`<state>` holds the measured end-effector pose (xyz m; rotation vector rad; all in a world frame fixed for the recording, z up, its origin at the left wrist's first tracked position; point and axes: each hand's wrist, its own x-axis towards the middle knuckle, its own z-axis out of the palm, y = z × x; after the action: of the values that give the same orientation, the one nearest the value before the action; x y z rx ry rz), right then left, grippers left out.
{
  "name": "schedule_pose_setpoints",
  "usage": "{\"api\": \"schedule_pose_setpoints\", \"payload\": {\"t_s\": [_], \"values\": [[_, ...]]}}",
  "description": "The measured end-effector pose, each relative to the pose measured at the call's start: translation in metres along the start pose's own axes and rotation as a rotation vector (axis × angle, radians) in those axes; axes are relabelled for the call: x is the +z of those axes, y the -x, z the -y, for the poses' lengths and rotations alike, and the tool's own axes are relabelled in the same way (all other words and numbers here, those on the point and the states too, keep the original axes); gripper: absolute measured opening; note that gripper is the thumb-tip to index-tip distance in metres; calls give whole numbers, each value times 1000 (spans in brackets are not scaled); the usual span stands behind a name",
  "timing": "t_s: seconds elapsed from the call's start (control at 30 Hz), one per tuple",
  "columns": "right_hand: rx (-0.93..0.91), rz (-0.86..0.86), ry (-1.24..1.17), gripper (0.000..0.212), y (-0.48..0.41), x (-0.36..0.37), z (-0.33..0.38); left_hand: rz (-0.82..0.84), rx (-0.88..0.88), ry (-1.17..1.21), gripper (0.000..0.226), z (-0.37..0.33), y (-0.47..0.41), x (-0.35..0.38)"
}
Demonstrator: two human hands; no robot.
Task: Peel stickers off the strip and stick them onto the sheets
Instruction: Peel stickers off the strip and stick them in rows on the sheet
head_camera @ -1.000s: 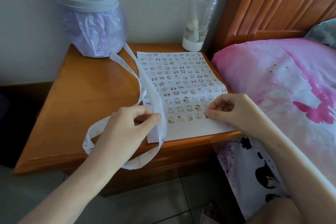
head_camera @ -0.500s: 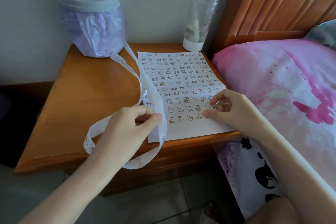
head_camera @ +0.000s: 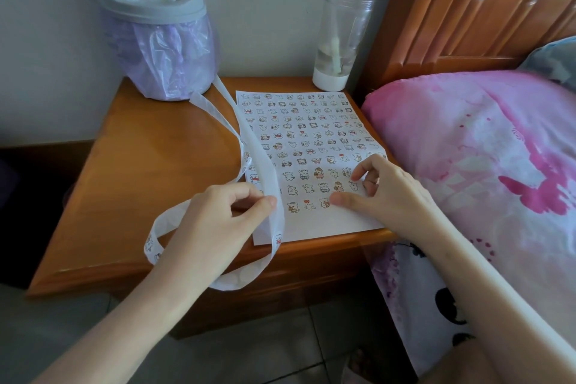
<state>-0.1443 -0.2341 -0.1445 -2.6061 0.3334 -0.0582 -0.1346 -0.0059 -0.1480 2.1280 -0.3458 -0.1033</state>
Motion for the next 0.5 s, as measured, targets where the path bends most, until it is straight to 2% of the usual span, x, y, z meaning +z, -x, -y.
{"api": "schedule_pose_setpoints", "payload": {"t_s": [0.3,0.43,0.5], "values": [[-69,42,-349,20,-5,-5,-25,7,-46,21,15,-1,0,-1],[-155,-79,-406,3,9,-5,-7,-6,-68,123,18,-4,-1,-7],[-235,-22,-545,4,21,-2,15,-20,-77,228,18,-9,0,-11]]}}
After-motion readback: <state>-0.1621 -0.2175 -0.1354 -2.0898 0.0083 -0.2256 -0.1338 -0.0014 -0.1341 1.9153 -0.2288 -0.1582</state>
